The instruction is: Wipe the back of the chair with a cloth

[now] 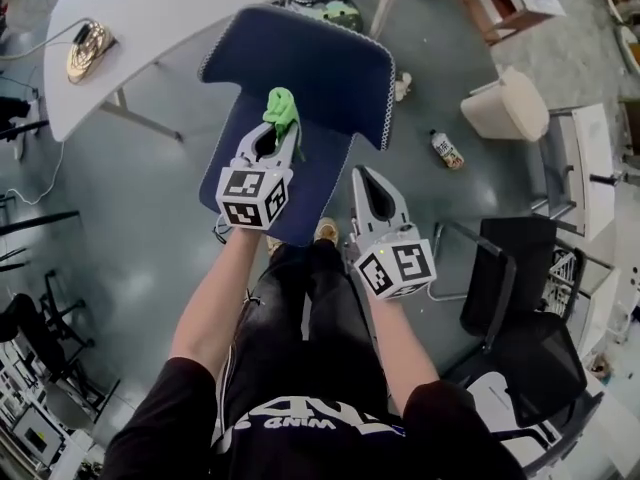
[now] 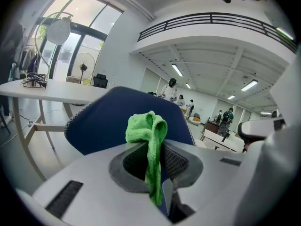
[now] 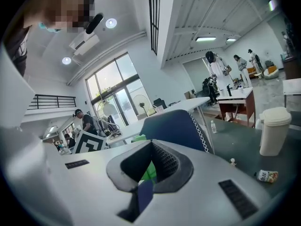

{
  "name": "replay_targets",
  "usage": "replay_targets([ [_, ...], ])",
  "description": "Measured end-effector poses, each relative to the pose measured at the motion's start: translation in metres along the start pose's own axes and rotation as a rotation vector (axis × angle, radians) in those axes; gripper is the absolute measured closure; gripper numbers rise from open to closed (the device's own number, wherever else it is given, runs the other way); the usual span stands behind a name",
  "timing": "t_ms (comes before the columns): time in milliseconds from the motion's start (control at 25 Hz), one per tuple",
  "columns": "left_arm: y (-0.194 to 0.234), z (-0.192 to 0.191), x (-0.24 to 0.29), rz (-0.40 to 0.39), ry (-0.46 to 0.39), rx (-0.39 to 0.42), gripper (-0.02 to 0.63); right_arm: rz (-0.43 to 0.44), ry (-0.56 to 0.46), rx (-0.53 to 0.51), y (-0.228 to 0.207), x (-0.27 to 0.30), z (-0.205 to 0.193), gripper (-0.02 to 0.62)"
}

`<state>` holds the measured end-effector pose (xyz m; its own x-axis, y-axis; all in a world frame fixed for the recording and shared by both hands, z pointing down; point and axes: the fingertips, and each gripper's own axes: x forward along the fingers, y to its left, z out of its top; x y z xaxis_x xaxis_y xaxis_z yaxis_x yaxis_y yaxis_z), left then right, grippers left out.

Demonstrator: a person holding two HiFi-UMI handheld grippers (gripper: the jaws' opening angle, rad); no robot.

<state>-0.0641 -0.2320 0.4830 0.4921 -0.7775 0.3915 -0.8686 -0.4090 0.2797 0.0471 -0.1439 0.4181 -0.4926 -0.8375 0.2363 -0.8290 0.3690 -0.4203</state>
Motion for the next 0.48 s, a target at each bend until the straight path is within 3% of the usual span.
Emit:
replay_targets([
  [280,-0.019,0.055,-0.058,-0.013,-0.025,0.001,0.549,0.049,0.013,-0.028,0.036,-0.014,0.035,0.606],
  [480,-0.044,0.099,-0.112,-0.070,-0.051,0.011,0.549,0.087,0.002,-0.063,0.062,-0.032,0.068,0.606],
])
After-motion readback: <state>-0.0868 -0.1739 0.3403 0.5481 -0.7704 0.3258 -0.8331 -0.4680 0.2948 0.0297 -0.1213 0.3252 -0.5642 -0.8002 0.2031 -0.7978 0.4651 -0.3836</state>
